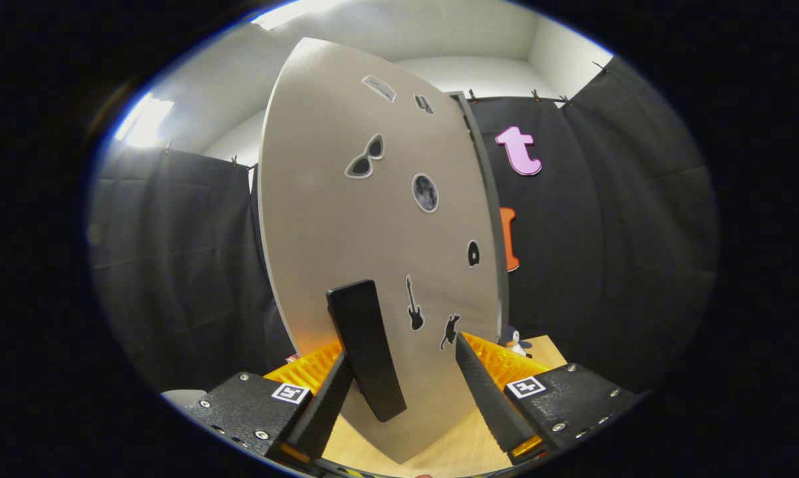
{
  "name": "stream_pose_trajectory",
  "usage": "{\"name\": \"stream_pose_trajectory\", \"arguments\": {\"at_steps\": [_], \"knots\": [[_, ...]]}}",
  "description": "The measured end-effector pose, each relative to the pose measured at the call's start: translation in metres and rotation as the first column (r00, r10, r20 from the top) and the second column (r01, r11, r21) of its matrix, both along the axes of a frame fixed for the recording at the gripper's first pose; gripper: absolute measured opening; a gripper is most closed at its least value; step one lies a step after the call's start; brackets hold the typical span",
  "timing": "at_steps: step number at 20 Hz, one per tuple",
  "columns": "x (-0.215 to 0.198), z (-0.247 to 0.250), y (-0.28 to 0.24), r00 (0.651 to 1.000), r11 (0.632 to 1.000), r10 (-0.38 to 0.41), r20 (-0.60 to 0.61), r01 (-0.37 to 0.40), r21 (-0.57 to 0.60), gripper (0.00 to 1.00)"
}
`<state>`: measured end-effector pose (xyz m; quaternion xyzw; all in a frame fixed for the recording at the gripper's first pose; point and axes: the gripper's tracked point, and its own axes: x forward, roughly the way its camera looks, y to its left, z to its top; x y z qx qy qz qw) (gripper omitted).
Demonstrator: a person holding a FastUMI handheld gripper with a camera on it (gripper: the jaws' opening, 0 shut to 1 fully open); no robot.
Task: Open the shoe cabinet door, grab the shoes and put them into the shoe cabinet, then close the shoe cabinet door.
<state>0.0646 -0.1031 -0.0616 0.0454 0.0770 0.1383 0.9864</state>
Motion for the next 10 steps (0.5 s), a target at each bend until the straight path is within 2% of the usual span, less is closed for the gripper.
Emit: {"name": "stream_pose_trajectory", "arguments": {"at_steps": [6, 10], "knots": [[0.033, -0.003, 0.052, 0.999, 0.998, 0.050, 0.014, -0.049, -0.036, 0.95], [0.057, -0.007, 0.082, 0.999, 0.998, 0.031, 0.018, -0.030, -0.050, 0.97]]}}
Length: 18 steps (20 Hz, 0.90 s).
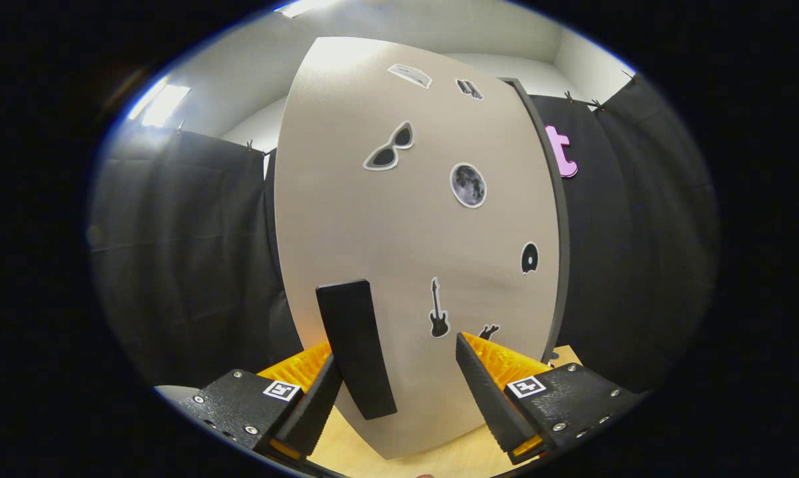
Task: Open the shoe cabinet door, grab the shoes and put them into the shoe cabinet, then close the shoe cabinet door.
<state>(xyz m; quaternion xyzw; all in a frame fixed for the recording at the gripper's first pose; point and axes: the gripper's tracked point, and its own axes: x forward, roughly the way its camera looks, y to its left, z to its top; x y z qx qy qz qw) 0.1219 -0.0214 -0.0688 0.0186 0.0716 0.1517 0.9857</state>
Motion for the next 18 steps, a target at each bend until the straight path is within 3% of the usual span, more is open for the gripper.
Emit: {"name": "stream_pose_trajectory", "arguments": {"at_steps": [18], "knots": [[0.053, -0.011, 0.054, 0.981, 0.982, -0.189, 0.037, 0.190, -0.016, 0.95]]}}
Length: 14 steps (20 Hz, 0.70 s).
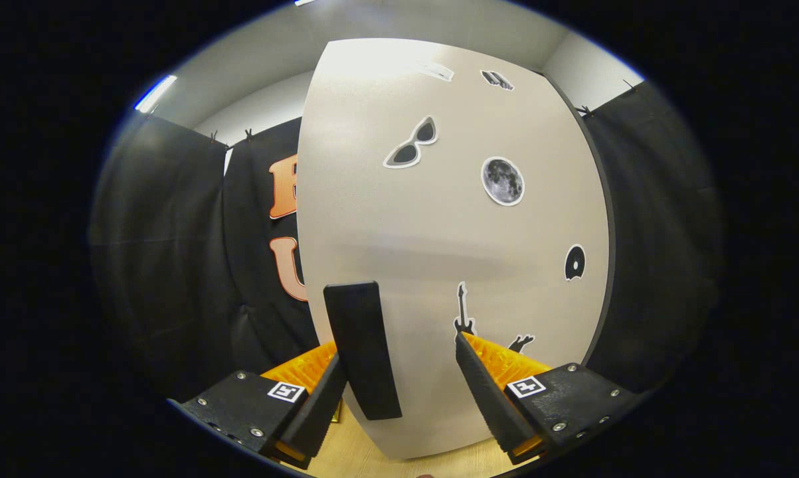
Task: Open the shoe cabinet door, grab the shoes and put them into the shoe cabinet, then close the shoe cabinet door.
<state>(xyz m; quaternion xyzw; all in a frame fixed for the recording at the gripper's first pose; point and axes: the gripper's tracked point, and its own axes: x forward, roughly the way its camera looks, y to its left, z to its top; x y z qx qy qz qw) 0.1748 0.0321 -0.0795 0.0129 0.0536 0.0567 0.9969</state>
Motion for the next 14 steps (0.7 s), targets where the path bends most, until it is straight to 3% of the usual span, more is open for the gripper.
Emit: {"name": "stream_pose_trajectory", "arguments": {"at_steps": [8, 14], "knots": [[0.017, 0.002, 0.008, 0.995, 0.994, -0.067, 0.074, 0.073, -0.084, 0.94], [0.026, 0.001, 0.009, 0.993, 0.993, -0.090, 0.080, 0.095, -0.067, 0.94]]}}
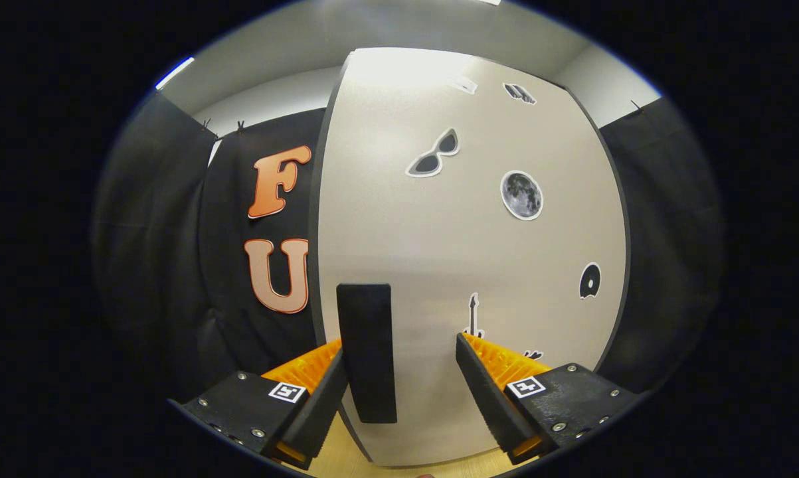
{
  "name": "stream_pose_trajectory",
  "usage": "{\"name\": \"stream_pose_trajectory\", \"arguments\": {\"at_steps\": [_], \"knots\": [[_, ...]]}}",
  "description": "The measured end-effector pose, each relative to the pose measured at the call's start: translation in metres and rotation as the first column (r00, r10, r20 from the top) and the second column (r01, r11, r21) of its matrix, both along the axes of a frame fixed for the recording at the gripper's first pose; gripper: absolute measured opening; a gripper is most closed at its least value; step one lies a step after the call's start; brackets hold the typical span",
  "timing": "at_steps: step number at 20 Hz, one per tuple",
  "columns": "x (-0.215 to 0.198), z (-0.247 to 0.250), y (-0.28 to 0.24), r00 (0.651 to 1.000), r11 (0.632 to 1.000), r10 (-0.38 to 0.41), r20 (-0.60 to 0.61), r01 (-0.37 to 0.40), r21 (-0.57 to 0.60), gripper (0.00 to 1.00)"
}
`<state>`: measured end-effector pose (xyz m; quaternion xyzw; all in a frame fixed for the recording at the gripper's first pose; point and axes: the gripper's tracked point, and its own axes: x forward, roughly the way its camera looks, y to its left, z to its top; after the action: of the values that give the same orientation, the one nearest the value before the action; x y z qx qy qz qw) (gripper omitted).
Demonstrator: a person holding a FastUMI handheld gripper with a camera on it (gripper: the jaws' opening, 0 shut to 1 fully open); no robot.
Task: Open the shoe cabinet door, grab the shoes and put them into the shoe cabinet, then close the shoe cabinet door.
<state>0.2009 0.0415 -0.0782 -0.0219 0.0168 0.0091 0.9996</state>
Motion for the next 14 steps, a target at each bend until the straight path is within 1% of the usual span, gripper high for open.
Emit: {"name": "stream_pose_trajectory", "arguments": {"at_steps": [4, 8, 11, 14], "knots": [[0.005, -0.002, 0.000, 1.000, 1.000, -0.013, -0.001, 0.013, 0.006, 0.94], [-0.001, -0.006, 0.008, 1.000, 1.000, 0.001, -0.015, 0.000, 0.031, 0.95], [-0.018, -0.001, 0.009, 1.000, 1.000, 0.012, -0.006, -0.012, 0.020, 0.95], [-0.050, 0.006, 0.001, 1.000, 0.999, 0.020, -0.017, -0.020, 0.028, 0.95]]}}
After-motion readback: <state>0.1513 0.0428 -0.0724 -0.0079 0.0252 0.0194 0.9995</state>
